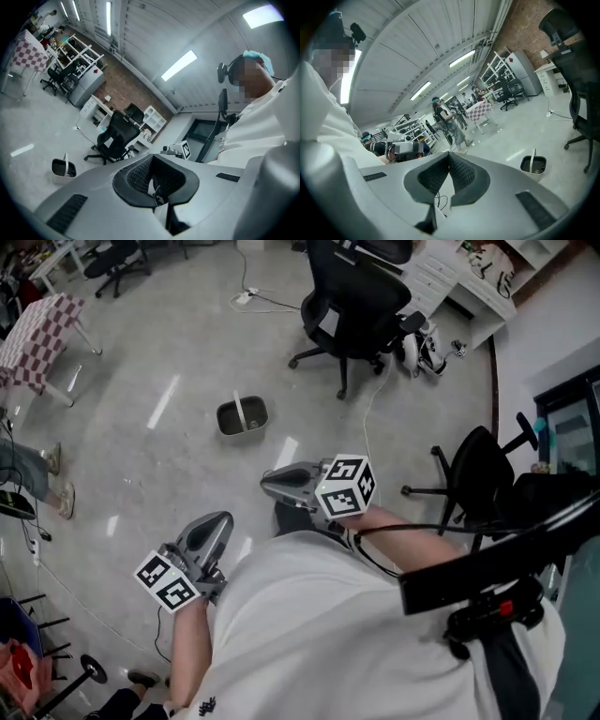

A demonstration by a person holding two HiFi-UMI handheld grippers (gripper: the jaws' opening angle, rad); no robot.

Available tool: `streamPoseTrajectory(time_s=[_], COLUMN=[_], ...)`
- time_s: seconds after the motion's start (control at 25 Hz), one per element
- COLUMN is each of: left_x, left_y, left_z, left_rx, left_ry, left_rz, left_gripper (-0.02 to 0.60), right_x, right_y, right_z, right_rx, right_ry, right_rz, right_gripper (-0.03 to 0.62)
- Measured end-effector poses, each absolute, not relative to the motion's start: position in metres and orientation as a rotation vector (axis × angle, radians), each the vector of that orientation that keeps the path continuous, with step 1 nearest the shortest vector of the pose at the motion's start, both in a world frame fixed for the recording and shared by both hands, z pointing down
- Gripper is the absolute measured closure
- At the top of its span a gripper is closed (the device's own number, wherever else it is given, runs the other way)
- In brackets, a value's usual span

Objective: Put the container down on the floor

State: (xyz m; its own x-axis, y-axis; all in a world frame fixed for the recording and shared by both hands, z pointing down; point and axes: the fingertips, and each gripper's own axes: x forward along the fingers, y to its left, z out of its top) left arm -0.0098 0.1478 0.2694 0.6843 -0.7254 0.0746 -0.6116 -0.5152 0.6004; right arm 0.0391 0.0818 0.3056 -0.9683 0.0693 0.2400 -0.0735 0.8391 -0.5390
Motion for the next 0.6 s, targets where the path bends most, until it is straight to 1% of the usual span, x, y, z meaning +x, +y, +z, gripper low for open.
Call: streamPoseTrajectory(time_s=[0.2, 0.6], left_x=[-0.007, -0.004], left_y=[0.145, 0.144], left_z=[0.269, 0.269], left_rx=[2.293, 2.292], left_ry=[-1.067, -1.086], left_rz=[-0.237, -0.224], left_gripper=[0.572, 0.572], right_x=[0.052, 0.047], right_y=[0.088, 0.094], right_z=[0.298, 0.289], right_rx=[-0.032, -0.088], right_ry=[-2.776, -2.790], right_rz=[0.764, 0.710], right_gripper=[0.579, 0.579])
